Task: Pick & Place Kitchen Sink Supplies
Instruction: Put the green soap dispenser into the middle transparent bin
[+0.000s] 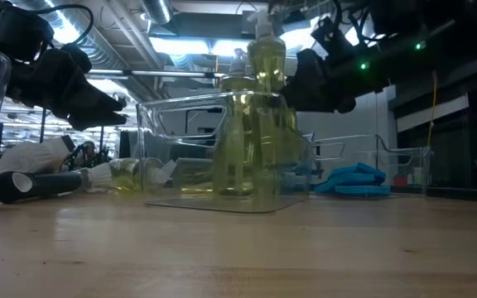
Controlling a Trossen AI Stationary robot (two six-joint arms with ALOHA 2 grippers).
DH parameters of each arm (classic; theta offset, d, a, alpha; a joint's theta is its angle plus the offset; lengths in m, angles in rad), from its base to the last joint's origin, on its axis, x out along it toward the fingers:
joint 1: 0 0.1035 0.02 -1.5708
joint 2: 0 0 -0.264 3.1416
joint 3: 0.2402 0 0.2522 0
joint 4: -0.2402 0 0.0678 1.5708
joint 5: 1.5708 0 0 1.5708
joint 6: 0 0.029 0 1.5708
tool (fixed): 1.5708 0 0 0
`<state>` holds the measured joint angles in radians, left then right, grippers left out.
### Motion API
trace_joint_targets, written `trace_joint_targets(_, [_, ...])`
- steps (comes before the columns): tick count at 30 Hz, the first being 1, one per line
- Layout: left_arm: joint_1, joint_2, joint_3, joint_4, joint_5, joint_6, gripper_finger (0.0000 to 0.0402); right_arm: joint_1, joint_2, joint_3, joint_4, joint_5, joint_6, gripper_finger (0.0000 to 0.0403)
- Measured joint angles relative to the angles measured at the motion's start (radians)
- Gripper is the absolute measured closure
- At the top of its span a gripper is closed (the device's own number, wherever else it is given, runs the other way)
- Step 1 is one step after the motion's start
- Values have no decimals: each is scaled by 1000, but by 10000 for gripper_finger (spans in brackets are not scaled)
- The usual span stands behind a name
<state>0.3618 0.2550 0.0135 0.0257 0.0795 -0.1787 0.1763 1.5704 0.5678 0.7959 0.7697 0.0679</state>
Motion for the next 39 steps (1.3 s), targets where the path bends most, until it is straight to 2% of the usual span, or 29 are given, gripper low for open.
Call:
trace_joint_targets(8, [0,0,0,0,0,0,121,-11,45,0,0,-3,83,147])
trace_joint_targets(17, [0,0,0,0,0,0,121,-11,46,0,-5,-4,82,146])
trace_joint_targets(20, [0,0,0,0,0,0,121,-11,45,0,-7,-5,77,133])
trace_joint_targets(28, [0,0,0,0,0,0,121,-11,43,2,8,-1,8,87])
trace_joint_targets(33, [0,0,0,0,0,0,121,-12,38,4,22,15,-81,82])
trace_joint_targets(39, [0,0,0,0,0,0,121,-10,27,30,25,9,-99,81])
